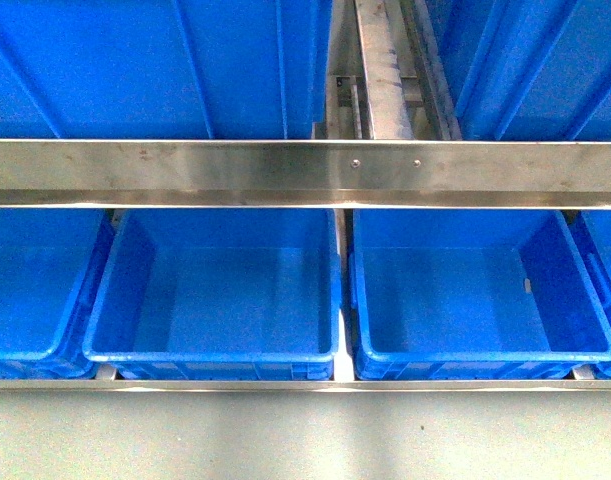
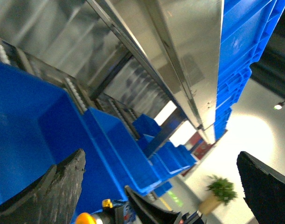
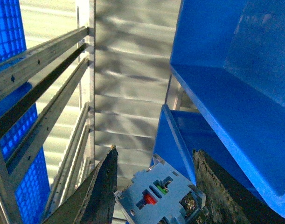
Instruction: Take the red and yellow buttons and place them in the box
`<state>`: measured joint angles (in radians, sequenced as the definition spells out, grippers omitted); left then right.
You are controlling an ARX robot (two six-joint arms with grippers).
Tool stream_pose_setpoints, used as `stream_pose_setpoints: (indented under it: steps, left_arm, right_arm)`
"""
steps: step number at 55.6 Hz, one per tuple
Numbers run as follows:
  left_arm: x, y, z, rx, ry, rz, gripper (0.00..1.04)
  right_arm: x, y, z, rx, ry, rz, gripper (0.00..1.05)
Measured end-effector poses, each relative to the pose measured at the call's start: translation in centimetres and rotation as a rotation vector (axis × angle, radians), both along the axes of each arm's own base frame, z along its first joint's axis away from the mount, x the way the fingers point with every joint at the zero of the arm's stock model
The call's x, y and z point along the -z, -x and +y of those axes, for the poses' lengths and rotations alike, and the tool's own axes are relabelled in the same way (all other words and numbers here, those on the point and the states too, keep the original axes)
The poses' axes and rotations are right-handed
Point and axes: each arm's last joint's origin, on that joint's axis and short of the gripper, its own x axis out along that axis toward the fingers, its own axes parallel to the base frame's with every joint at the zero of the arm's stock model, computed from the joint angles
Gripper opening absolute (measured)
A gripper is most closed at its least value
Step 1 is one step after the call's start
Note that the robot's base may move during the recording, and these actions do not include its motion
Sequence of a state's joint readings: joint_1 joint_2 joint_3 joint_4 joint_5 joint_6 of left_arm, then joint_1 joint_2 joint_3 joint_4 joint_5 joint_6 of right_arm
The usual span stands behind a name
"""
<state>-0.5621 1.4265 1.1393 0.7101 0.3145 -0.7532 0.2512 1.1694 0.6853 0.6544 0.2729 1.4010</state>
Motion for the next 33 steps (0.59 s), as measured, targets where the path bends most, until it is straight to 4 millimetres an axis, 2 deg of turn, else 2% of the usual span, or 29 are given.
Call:
stream_pose_setpoints:
  steps: [7,15,23,31,33]
  left_arm:
    - [-0.2,3.6,4.5,-0.125,-0.159,-0.054,0.97]
    - [1.2,8.8,9.3,-0.257,-0.336,-0.089,0.97]
    - [4.6,14.0,13.0,-0.374,-0.453,-0.074,0.97]
    - [8.4,17.1,15.5,-0.453,-0.490,-0.047,0.97]
    - [9.7,17.3,16.1,-0.601,-0.531,-0.009,0.91]
  right_arm:
    - [-0.4,-0.3,0.9,0.016,0.076,-0.003,0.41]
    - [-1.0,-0.5,2.1,0.020,0.176,-0.006,0.41]
    - [-1.5,-0.5,3.3,0.038,0.299,-0.009,0.41]
    - [-1.4,-0.3,4.1,0.075,0.386,0.008,0.41]
    - [-1.4,-0.2,4.3,0.085,0.408,0.013,0.41]
